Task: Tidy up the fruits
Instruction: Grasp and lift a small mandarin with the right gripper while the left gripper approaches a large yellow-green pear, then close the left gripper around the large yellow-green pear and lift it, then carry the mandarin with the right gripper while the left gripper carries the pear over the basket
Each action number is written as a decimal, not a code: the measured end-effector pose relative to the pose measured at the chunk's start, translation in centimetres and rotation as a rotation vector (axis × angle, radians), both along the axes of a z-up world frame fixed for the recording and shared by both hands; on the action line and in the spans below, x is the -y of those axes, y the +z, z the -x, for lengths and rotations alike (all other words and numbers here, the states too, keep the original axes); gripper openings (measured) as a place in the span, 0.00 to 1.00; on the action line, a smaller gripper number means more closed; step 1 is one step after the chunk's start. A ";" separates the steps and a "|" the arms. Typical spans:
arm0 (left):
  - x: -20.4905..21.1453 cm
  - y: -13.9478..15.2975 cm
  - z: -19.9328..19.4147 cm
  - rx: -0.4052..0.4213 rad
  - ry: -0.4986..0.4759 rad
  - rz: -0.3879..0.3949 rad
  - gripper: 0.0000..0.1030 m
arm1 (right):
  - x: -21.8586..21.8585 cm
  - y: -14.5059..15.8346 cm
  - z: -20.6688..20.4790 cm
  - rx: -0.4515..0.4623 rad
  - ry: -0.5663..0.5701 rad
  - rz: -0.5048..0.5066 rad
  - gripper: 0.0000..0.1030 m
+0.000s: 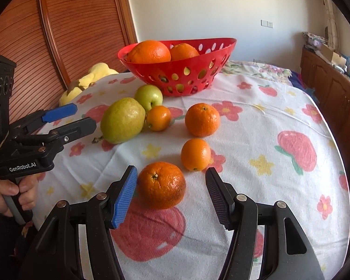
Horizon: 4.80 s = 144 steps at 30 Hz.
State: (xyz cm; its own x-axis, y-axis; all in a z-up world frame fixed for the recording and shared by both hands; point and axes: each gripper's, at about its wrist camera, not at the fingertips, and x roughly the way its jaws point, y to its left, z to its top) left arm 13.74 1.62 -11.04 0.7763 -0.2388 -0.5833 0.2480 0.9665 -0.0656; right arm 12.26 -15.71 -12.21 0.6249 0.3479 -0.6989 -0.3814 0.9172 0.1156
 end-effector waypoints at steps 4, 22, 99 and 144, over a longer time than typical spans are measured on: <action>-0.1 -0.1 -0.1 -0.006 0.008 0.003 0.81 | -0.4 -0.2 0.0 -0.012 0.012 -0.009 0.61; 0.4 -0.2 -0.3 -0.011 -0.007 -0.016 0.81 | 0.1 -0.1 0.2 0.003 0.012 0.003 0.45; 3.5 -1.3 -3.4 -0.156 -0.144 -0.090 0.53 | 3.9 -0.6 -0.2 0.023 -0.063 0.007 0.45; 6.8 6.4 -14.5 -0.010 -0.148 -0.094 0.53 | 3.8 10.4 -12.3 0.199 0.076 -0.018 0.45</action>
State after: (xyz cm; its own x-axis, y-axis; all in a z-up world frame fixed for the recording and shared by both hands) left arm 28.20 -5.18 -4.61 0.7308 -0.2939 -0.6160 0.3879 0.9215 0.0205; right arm 24.58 -19.48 -1.85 0.7217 0.4107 -0.5572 -0.4661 0.8834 0.0475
